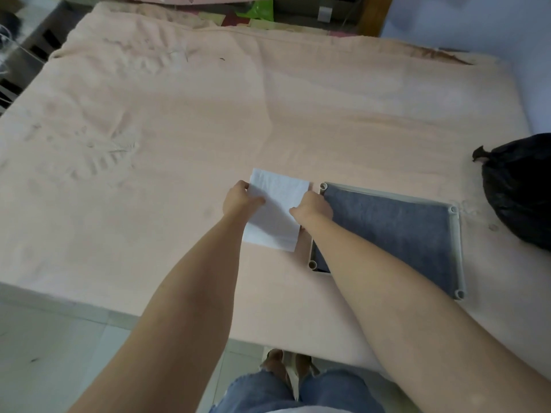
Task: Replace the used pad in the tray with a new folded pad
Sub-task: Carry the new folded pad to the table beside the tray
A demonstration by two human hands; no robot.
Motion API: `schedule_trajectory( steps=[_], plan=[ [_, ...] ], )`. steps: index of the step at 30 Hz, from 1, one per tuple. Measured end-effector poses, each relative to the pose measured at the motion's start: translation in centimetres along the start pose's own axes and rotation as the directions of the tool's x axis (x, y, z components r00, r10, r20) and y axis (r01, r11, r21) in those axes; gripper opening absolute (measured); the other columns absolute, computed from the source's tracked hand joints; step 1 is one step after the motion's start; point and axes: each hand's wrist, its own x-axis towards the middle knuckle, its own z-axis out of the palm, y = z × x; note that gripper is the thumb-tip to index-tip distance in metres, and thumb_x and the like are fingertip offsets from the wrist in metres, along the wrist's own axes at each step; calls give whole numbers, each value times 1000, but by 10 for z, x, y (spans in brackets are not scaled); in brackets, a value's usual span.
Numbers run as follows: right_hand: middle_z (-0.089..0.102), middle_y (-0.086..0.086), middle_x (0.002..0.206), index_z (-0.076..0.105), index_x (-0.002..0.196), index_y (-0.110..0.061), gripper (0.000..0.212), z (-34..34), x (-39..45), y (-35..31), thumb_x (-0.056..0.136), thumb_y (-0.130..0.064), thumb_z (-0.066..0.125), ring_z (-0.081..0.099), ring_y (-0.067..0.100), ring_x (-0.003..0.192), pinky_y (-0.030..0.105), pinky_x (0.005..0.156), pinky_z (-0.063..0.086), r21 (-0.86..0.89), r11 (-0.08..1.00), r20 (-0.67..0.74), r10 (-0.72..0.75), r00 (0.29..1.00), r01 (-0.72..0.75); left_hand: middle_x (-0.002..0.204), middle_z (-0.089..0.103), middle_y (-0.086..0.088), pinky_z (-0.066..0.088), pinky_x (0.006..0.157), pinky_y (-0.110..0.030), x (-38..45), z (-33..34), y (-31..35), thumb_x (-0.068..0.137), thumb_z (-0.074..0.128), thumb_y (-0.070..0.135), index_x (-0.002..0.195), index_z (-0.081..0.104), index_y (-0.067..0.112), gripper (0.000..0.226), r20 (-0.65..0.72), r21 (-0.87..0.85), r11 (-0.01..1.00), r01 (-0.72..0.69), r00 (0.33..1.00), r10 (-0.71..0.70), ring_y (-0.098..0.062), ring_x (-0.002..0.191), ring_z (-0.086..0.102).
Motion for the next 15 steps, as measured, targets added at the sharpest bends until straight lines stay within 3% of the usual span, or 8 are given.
schedule_trajectory(
  steps=[2, 4, 7, 9, 12, 14, 15],
  plan=[
    [62, 10, 119, 54, 121, -7, 33, 4, -2, -1, 90, -19, 56, 60, 27, 109, 32, 78, 49, -103, 994, -40, -46, 998, 41, 117, 54, -8, 43, 75, -31, -2, 2, 2, 76, 71, 30, 117, 50, 12, 50, -23, 68, 997, 22, 1000, -20, -26, 105, 55],
    [53, 14, 129, 39, 134, -3, 47, 10, -4, -3, 93, -19, 54, 57, 28, 114, 35, 80, 49, -165, 984, -86, -76, 993, 61, 121, 47, -12, 42, 83, -36, -7, 3, 5, 77, 70, 35, 118, 46, 8, 54, -80, 201, 979, 30, 997, -14, -29, 113, 48],
    [34, 19, 143, 32, 137, 0, 44, 23, -11, -4, 98, -19, 40, 42, 30, 127, 38, 94, 43, -369, 914, -219, -262, 940, 168, 133, 44, -14, 35, 95, -35, -17, 6, 3, 87, 58, 34, 129, 40, 4, 55, -133, 522, 836, -170, 952, 276, -30, 123, 40],
    [29, 20, 147, 27, 141, -1, 49, 36, -16, -2, 99, -24, 32, 29, 31, 137, 41, 111, 27, -473, 823, -188, -444, 876, 316, 151, 29, -11, 21, 110, -34, -23, 12, -8, 96, 42, 31, 145, 26, 6, 57, -24, 634, 684, -362, 874, 485, -24, 140, 25],
    [-1, 16, 158, 2, 148, -1, 59, 53, -19, 4, 101, -34, 18, -4, 28, 146, 38, 119, -3, -540, 738, -90, -529, 844, 405, 159, 2, -7, -3, 118, -36, -28, 25, -32, 101, 26, 33, 150, 4, 8, 59, 159, 713, 520, -470, 831, 533, -21, 146, -1],
    [-8, 17, 157, -3, 147, 0, 62, 60, -19, 6, 101, -39, 12, -12, 27, 145, 37, 118, -10, -572, 715, -91, -543, 834, 403, 158, 6, -10, -1, 118, -39, -34, 28, -40, 101, 24, 32, 149, 9, 4, 57, 170, 709, 520, -476, 831, 529, -25, 146, 4],
    [-9, 17, 157, -4, 147, 0, 64, 62, -20, 5, 100, -41, 10, -13, 27, 145, 37, 117, -12, -570, 714, -91, -547, 832, 407, 155, 18, -14, 9, 118, -43, -38, 28, -40, 100, 25, 31, 147, 20, 1, 55, 142, 697, 535, -478, 823, 551, -29, 144, 16]
  ],
)
